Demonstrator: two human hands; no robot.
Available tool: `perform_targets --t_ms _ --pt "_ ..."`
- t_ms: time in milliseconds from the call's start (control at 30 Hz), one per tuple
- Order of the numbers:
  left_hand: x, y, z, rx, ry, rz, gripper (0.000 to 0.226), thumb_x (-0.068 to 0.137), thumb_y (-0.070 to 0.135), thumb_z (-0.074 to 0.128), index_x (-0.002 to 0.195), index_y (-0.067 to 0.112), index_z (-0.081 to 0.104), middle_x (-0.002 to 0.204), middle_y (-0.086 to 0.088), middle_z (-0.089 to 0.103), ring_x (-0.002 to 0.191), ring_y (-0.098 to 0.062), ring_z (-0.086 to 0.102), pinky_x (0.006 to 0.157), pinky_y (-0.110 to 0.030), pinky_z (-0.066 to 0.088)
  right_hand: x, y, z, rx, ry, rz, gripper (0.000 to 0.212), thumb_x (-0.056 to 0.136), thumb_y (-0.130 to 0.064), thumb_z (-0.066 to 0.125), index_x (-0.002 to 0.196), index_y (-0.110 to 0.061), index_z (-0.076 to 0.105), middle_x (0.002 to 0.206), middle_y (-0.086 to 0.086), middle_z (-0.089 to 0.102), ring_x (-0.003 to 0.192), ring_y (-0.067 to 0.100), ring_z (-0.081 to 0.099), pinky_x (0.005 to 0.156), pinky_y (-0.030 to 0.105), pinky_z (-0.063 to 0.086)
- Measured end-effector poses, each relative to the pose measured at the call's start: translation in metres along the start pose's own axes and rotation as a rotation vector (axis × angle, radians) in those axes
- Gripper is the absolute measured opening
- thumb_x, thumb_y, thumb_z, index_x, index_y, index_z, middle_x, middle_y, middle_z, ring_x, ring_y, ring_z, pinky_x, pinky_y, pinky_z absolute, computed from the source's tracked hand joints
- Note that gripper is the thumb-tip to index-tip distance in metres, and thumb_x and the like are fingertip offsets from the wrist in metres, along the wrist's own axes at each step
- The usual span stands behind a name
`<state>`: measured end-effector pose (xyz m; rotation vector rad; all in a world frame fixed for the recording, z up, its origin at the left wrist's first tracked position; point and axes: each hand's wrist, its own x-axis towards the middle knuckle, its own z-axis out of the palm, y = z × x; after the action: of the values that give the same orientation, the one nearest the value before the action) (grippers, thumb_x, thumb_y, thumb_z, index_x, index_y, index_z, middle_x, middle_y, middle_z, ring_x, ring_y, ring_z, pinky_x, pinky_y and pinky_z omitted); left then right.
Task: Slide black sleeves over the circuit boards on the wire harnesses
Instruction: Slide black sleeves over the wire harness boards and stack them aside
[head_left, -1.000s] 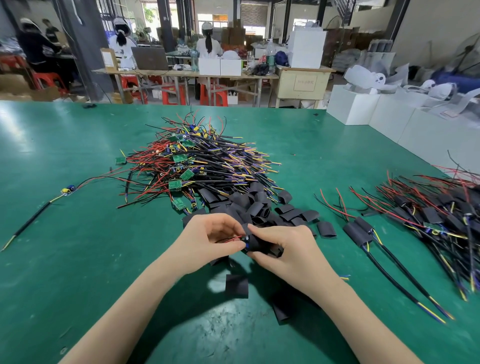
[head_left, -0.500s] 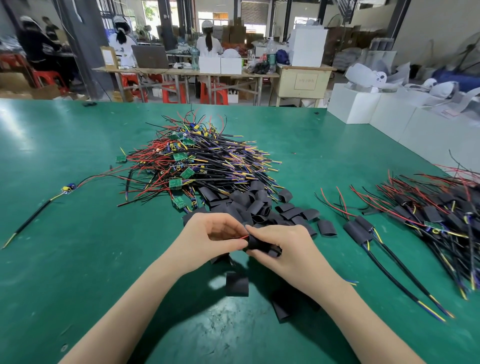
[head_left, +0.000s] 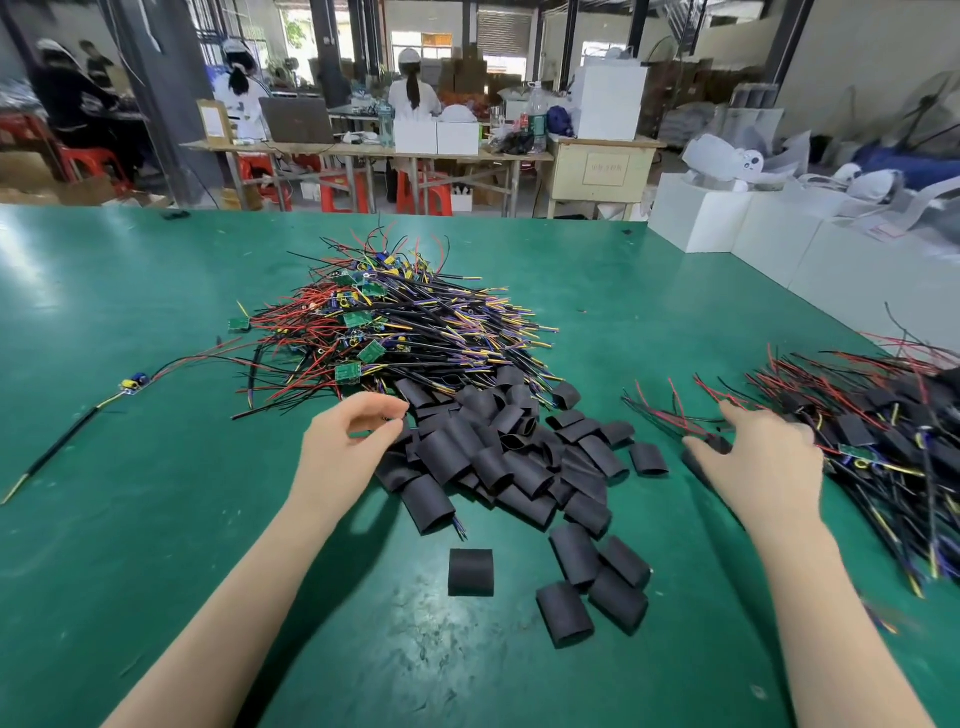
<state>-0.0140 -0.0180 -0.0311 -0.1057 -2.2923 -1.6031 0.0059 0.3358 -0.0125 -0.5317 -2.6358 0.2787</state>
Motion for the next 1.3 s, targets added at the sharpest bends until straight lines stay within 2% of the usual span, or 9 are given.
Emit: perform_targets --t_ms 100,233,400,600,800,900,1033,1200,1300 --pt "0.001 -0.002 -0.001 0.079 0.031 -0.002 0.022 0.086 -0.004 0.063 0.089 0.016 0.072 0.096 0.005 0.072 0.089 -0.016 0.066 0.078 -0.023 0.051 0.003 -0.003 0.001 0.211 0.125 0.001 0.046 0.082 -0.029 0.073 0.120 -0.005 0.065 0.128 0.023 0.056 0.116 0.044 0.047 0.095 0.039 0.033" --pt "0.000 -0.006 -0.002 0.316 0.028 0.027 0.028 0.082 -0.008 0.061 0.098 0.014 0.071 0.101 0.000 0.068 0.087 -0.016 0.061 0.075 -0.023 0.044 -0.002 -0.020 -0.002 0.417 0.250 -0.166 0.026 0.084 -0.017 0.070 0.107 -0.005 0.071 0.113 0.017 0.065 0.108 0.038 0.054 0.095 0.033 0.033" --pt "0.000 -0.012 -0.002 0.508 -0.081 0.027 0.034 0.081 -0.003 0.066 0.112 0.011 0.069 0.108 -0.008 0.062 0.100 -0.025 0.056 0.086 -0.026 0.038 -0.027 -0.053 0.006 0.446 0.013 -0.366 0.018 0.080 -0.022 0.075 0.096 -0.014 0.075 0.097 0.005 0.071 0.096 0.028 0.060 0.088 0.032 0.042" --pt "0.000 -0.013 -0.005 0.567 -0.071 0.063 0.031 0.087 0.011 0.069 0.118 0.014 0.068 0.114 -0.006 0.065 0.106 -0.028 0.056 0.092 -0.035 0.043 -0.042 -0.063 0.024 0.198 -0.284 -0.416 0.030 0.084 -0.038 0.067 0.111 -0.025 0.071 0.112 0.001 0.062 0.105 0.027 0.054 0.092 0.032 0.043" --pt "0.007 -0.015 -0.009 0.498 -0.042 0.095 0.013 0.084 0.018 0.073 0.097 0.015 0.073 0.096 0.000 0.066 0.084 -0.016 0.057 0.073 -0.026 0.039 -0.033 -0.058 0.014 0.300 -0.389 -0.460 0.030 0.079 -0.024 0.074 0.109 -0.023 0.073 0.104 -0.003 0.064 0.077 0.009 0.057 0.082 0.025 0.047" --pt "0.014 -0.020 -0.013 0.559 -0.024 0.130 0.030 0.091 0.013 0.064 0.121 0.012 0.063 0.117 -0.006 0.063 0.103 -0.024 0.054 0.086 -0.033 0.041 -0.033 -0.057 0.010 0.278 -0.410 -0.463 0.026 0.077 -0.021 0.074 0.103 -0.026 0.074 0.092 -0.004 0.065 0.079 0.013 0.061 0.081 0.030 0.050" --pt "0.022 -0.028 -0.010 0.703 -0.247 0.162 0.045 0.100 0.013 0.047 0.143 0.023 0.044 0.153 -0.005 0.037 0.134 -0.029 0.035 0.106 -0.038 0.029 -0.036 -0.058 0.009 0.278 -0.366 -0.445 0.009 0.078 -0.022 0.072 0.086 -0.026 0.073 0.081 -0.008 0.066 0.080 0.014 0.063 0.077 0.033 0.052" --pt "0.023 -0.032 -0.008 0.787 -0.071 0.218 0.012 0.095 0.019 0.059 0.099 0.012 0.066 0.110 -0.007 0.064 0.104 -0.031 0.050 0.084 -0.039 0.039 -0.035 -0.059 0.009 0.353 -0.282 -0.428 0.002 0.084 -0.020 0.067 0.084 -0.021 0.066 0.078 -0.006 0.067 0.077 0.018 0.062 0.075 0.037 0.051" --pt "0.023 -0.036 -0.012 0.755 0.006 0.177 0.015 0.087 0.014 0.068 0.099 0.008 0.060 0.096 -0.007 0.060 0.095 -0.032 0.052 0.078 -0.039 0.041 -0.035 -0.061 0.011 0.390 -0.178 -0.416 0.007 0.091 -0.020 0.059 0.095 -0.015 0.058 0.082 -0.001 0.068 0.080 0.029 0.061 0.071 0.039 0.049"
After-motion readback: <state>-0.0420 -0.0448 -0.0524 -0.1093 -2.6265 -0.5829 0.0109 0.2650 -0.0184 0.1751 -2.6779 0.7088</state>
